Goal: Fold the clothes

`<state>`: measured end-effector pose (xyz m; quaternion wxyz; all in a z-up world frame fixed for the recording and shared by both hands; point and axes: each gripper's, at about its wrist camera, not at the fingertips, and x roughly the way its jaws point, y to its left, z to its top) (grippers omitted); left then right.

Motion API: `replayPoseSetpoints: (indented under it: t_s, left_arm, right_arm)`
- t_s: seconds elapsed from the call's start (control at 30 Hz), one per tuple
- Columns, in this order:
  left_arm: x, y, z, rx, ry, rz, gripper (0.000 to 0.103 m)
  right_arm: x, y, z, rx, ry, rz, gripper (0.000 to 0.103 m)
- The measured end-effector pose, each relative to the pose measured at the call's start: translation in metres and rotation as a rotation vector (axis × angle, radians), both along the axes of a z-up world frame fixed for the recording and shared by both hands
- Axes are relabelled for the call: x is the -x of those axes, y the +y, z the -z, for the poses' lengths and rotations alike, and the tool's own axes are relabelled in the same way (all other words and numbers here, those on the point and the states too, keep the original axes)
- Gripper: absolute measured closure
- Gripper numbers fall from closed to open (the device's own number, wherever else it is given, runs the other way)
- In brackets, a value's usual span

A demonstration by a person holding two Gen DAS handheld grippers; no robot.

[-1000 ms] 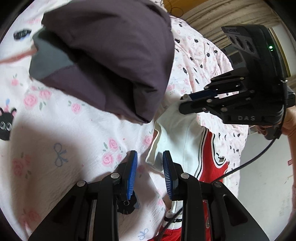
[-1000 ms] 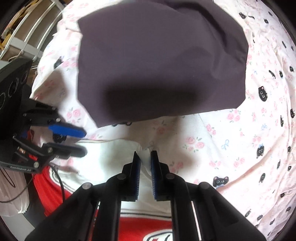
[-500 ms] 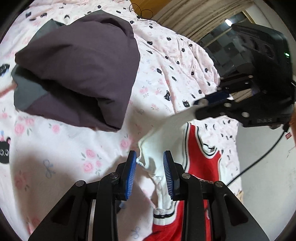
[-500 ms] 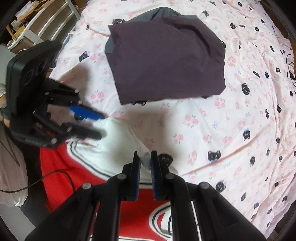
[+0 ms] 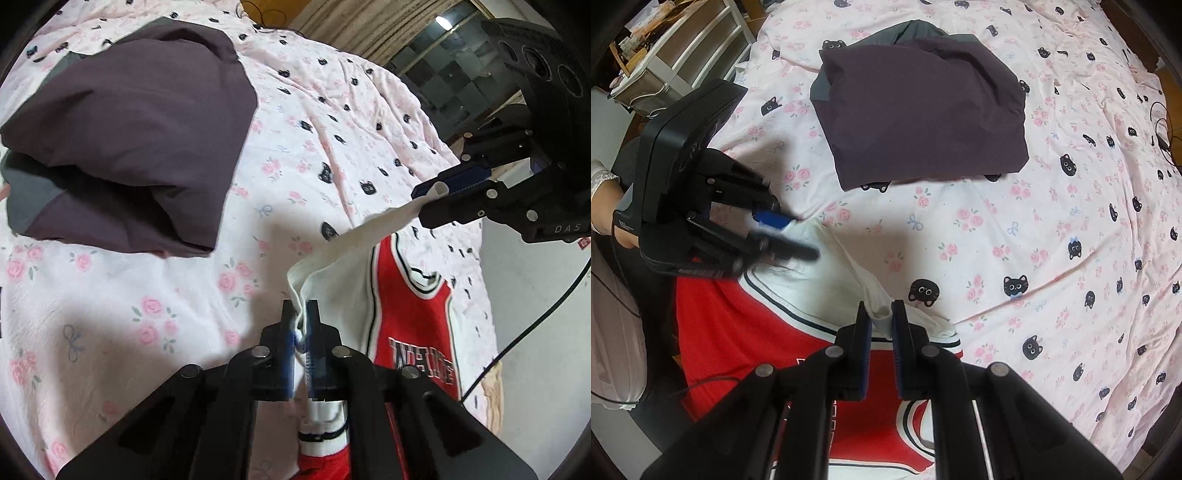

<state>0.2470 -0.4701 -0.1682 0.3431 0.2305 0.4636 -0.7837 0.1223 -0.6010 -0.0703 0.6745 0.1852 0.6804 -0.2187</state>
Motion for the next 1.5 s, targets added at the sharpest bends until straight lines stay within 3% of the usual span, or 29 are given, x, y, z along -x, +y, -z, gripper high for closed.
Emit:
replayPoseSetpoints:
  t_s: [0.2,0.4,0.6,0.8,1.03,1.13,1.2,1.27,1.4,1.5]
  left_arm:
    - [0.005,0.014,-0.024,0.101,-0.029,0.03,0.1]
    - [0.026,0.04,-0.042,0.212,-0.075,0.149,0.1]
    - [0.051,0.063,-0.043,0.302,-0.208,0.266,0.1]
    - [0.084,0.1,-0.045,0.489,-0.398,0.371,0.1]
    - [0.117,0.127,-0.032,0.596,-0.572,0.47,0.097]
    - [0.127,0.135,-0.025,0.613,-0.626,0.514,0.091]
    - [0.132,0.143,-0.021,0.641,-0.673,0.544,0.078]
    - [0.136,0.153,-0.018,0.676,-0.717,0.57,0.071]
    - [0.138,0.167,-0.016,0.708,-0.741,0.613,0.071]
    - [0.134,0.168,-0.023,0.713,-0.71,0.601,0.071]
  right_arm:
    - [0.008,0.005,-0.009,0.021,0.001,0.016,0.092]
    - [0.021,0.019,-0.017,0.031,0.002,0.041,0.092]
    - [0.04,0.039,-0.011,0.04,0.005,0.075,0.092]
    - [0.06,0.062,0.016,0.037,0.02,0.107,0.092]
    - [0.083,0.074,0.047,0.069,0.071,0.156,0.092]
    - [0.089,0.075,0.059,0.086,0.096,0.169,0.092]
    - [0.092,0.075,0.067,0.098,0.118,0.174,0.092]
    - [0.096,0.075,0.075,0.1,0.132,0.183,0.092]
    - [0.101,0.073,0.084,0.107,0.143,0.197,0.092]
    - [0.104,0.073,0.089,0.107,0.15,0.206,0.092]
